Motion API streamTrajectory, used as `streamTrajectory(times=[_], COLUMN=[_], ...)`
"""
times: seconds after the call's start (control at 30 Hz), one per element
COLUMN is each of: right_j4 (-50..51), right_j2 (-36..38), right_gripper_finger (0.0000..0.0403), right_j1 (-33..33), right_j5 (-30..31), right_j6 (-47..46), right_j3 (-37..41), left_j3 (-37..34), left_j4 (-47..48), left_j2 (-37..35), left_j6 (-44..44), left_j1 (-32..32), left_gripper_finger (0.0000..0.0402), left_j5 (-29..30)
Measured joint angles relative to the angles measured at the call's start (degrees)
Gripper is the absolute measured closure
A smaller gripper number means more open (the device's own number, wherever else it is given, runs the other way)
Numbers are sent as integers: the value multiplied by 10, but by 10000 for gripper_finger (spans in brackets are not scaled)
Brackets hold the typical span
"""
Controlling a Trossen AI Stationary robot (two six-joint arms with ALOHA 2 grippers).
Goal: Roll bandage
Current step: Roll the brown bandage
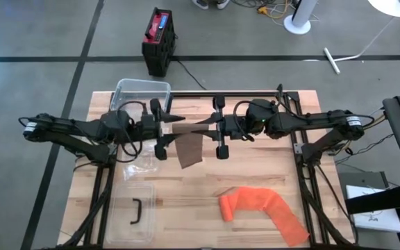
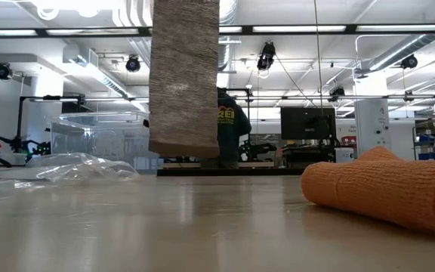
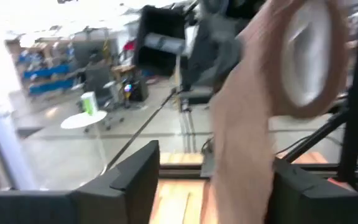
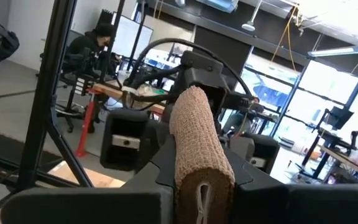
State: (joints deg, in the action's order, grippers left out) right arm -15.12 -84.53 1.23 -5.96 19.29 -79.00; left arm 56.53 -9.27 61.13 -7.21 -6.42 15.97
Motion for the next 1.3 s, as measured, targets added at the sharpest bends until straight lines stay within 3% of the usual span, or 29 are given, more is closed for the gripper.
streamTrajectory(times=[0.17, 0.43, 0.7, 1.3], right_j4=[0, 0, -1, -6], right_j2=[0, 0, 0, 0], right_gripper_finger=[361, 361, 361, 361], right_j1=[0, 0, 0, -1], right_j5=[18, 30, 27, 25], right_j6=[-9, 0, 18, 100], right_j3=[0, 0, 0, 0], left_j3=[0, 0, 0, 0], left_j4=[-44, -94, -100, -73], left_j2=[13, 45, 48, 43], left_j6=[-50, -72, -55, -40], left_j1=[1, 3, 3, -10], left_gripper_finger=[239, 283, 394, 341], left_j5=[-48, -44, -45, -91])
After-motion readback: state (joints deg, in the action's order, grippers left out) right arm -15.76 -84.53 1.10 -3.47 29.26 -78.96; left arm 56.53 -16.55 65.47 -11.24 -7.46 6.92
